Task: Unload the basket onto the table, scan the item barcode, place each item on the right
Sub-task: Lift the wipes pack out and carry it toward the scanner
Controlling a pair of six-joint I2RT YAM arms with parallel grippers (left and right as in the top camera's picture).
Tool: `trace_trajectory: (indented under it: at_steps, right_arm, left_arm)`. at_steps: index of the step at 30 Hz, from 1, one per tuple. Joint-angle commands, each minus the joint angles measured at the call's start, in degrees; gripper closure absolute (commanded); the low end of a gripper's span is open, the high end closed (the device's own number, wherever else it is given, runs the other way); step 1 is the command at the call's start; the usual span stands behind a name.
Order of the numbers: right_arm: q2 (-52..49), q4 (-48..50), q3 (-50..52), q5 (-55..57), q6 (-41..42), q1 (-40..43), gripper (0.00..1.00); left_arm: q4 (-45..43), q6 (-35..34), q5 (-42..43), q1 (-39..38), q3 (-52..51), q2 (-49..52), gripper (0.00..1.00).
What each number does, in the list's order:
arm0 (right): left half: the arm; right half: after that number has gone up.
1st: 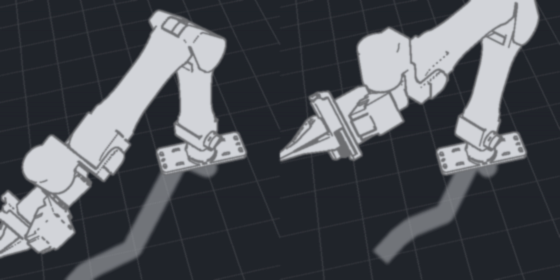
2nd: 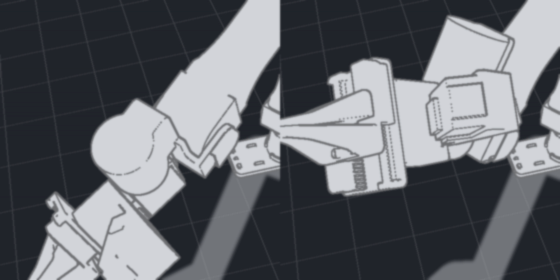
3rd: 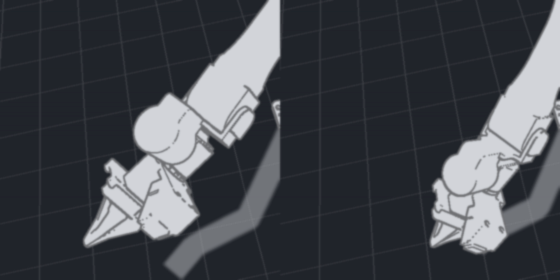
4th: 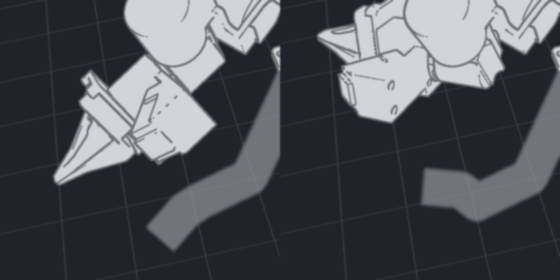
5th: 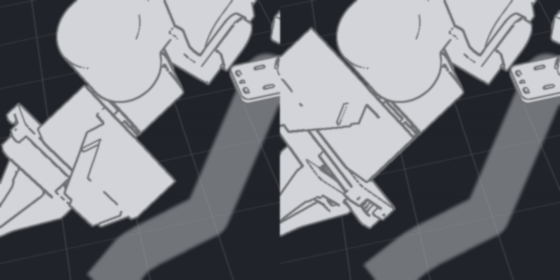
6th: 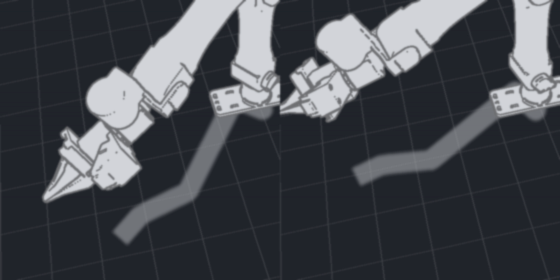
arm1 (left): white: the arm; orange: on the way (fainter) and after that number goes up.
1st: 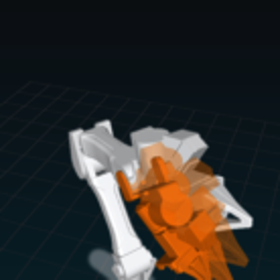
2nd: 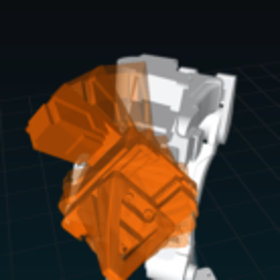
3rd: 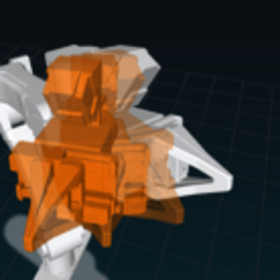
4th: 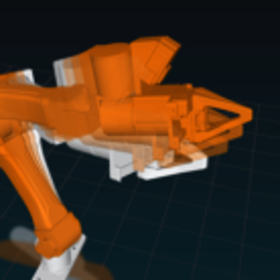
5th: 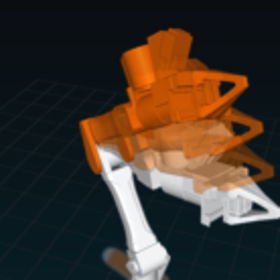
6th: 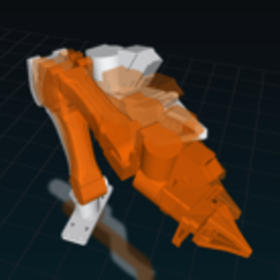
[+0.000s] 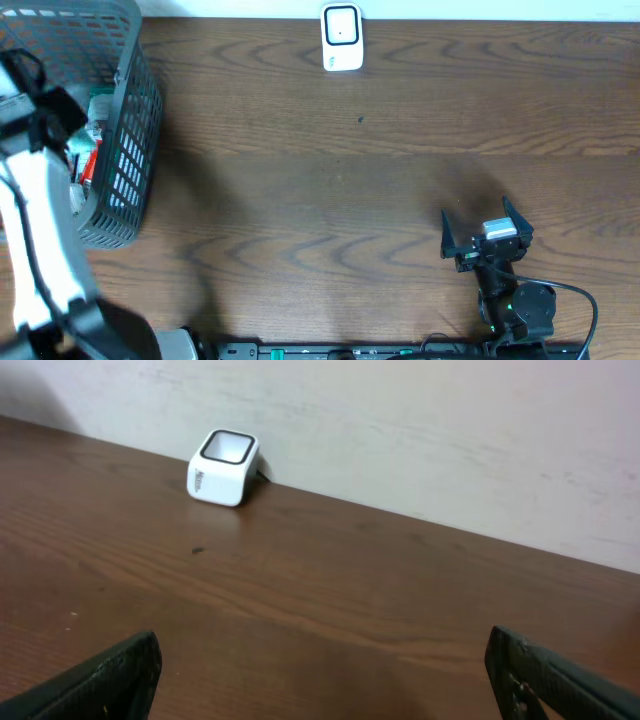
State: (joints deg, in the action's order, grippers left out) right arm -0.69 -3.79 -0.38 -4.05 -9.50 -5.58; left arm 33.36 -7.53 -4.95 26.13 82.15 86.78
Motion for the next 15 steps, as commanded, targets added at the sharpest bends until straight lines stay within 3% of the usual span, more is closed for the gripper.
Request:
trace_trajectory:
  at_steps: [1, 8, 15]
  right_arm:
    - [0.31, -0.24, 0.07, 0.13, 0.00, -0.37, 0.01]
    - [0.31, -0.24, 0.07, 0.13, 0.00, -0.37, 0.01]
    - [0.31, -0.24, 0.07, 0.13, 0.00, -0.37, 0.01]
  left_arm:
    - [-0.52, -4.66, -1.86, -0.26, 1.53, -6.51, 0.72]
    - [-0.44, -6.34, 1.31, -5.33, 1.53, -16.39, 0.72]
    - [1.75, -10.01, 1.29, -21.64, 1.51, -20.22, 0.72]
